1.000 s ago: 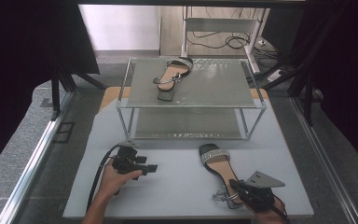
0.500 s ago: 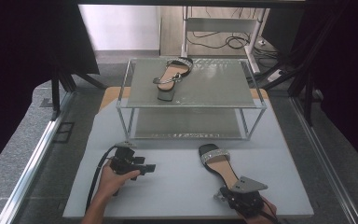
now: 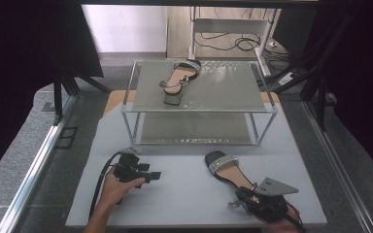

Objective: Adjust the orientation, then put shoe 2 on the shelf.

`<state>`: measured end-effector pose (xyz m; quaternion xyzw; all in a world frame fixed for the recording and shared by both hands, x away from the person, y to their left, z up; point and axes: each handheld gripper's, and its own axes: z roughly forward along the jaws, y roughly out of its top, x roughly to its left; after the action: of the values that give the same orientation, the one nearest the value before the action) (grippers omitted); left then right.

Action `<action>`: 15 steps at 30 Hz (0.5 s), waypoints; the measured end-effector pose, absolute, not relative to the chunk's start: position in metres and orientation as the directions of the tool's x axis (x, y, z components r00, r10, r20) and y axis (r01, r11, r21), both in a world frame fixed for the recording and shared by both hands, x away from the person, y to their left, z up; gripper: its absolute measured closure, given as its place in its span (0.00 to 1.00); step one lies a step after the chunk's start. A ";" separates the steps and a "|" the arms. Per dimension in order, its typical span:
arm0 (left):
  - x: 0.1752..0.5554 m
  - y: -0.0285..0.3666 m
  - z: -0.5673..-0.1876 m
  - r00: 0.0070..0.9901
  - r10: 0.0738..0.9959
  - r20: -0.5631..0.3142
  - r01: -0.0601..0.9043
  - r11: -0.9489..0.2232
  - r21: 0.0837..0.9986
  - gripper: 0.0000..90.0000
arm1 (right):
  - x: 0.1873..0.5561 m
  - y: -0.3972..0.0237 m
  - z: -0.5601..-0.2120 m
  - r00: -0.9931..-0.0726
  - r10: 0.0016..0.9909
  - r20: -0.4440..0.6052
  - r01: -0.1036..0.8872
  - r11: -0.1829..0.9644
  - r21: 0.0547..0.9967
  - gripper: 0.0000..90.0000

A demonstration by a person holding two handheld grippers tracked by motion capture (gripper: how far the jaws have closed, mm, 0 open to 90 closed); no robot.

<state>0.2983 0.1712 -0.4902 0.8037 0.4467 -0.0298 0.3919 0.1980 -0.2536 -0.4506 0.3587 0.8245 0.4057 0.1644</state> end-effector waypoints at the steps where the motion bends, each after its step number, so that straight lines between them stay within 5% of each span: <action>1: 0.298 0.173 -0.490 0.598 0.698 -0.395 0.741 -0.293 0.604 0.35 | 0.204 -0.256 -0.443 -0.687 0.727 0.029 0.457 0.400 0.795 0.68; 8: 0.297 0.176 -0.492 0.591 0.703 -0.396 0.746 -0.290 0.599 0.35 | 0.242 -0.249 -0.428 -0.684 0.729 0.016 0.522 0.475 0.709 0.50; 15: 0.295 0.177 -0.491 0.598 0.694 -0.400 0.741 -0.290 0.605 0.35 | 0.269 -0.240 -0.429 -0.700 0.712 0.048 0.586 0.535 0.609 0.46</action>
<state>0.2951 0.1767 -0.4908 0.8026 0.4472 -0.0297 0.3936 0.2692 -0.2399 -0.4285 0.3731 0.8699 0.3055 0.1034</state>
